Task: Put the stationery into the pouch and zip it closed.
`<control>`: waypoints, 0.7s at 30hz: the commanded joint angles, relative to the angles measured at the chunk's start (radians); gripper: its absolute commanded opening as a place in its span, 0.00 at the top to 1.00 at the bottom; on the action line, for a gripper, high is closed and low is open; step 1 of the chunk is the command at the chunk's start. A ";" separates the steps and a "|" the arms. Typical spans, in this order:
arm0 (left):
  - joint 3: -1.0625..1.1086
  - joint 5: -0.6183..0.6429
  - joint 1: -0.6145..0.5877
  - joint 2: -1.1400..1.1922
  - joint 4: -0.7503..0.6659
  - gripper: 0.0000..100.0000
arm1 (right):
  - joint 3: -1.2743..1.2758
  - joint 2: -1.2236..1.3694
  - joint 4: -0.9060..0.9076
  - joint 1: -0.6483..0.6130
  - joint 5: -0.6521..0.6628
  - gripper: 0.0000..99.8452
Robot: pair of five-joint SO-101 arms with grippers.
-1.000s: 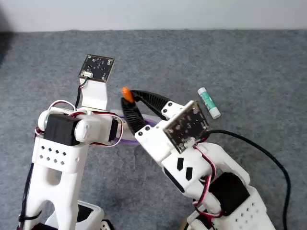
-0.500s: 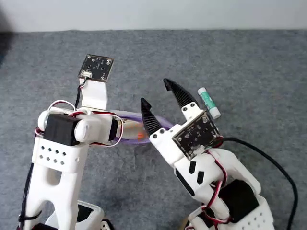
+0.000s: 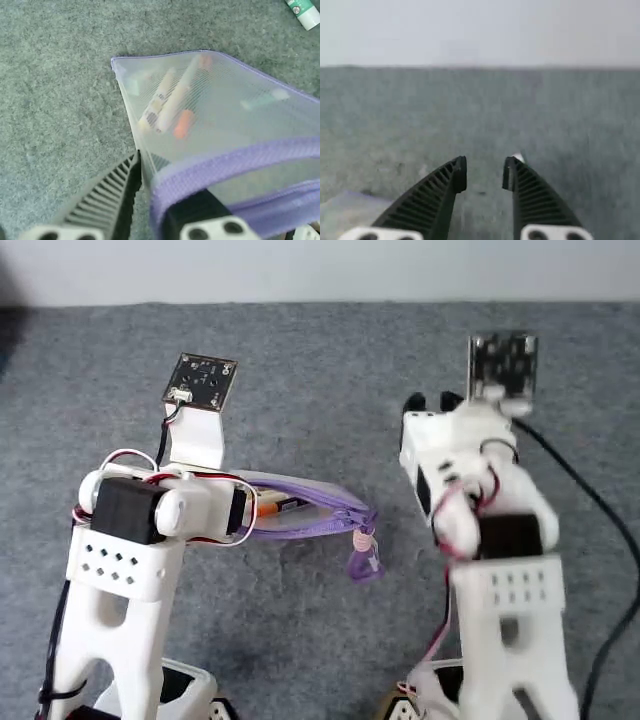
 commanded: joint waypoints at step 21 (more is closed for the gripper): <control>-0.059 0.003 0.009 -0.014 0.003 0.99 | -1.016 1.214 0.417 0.073 0.112 0.81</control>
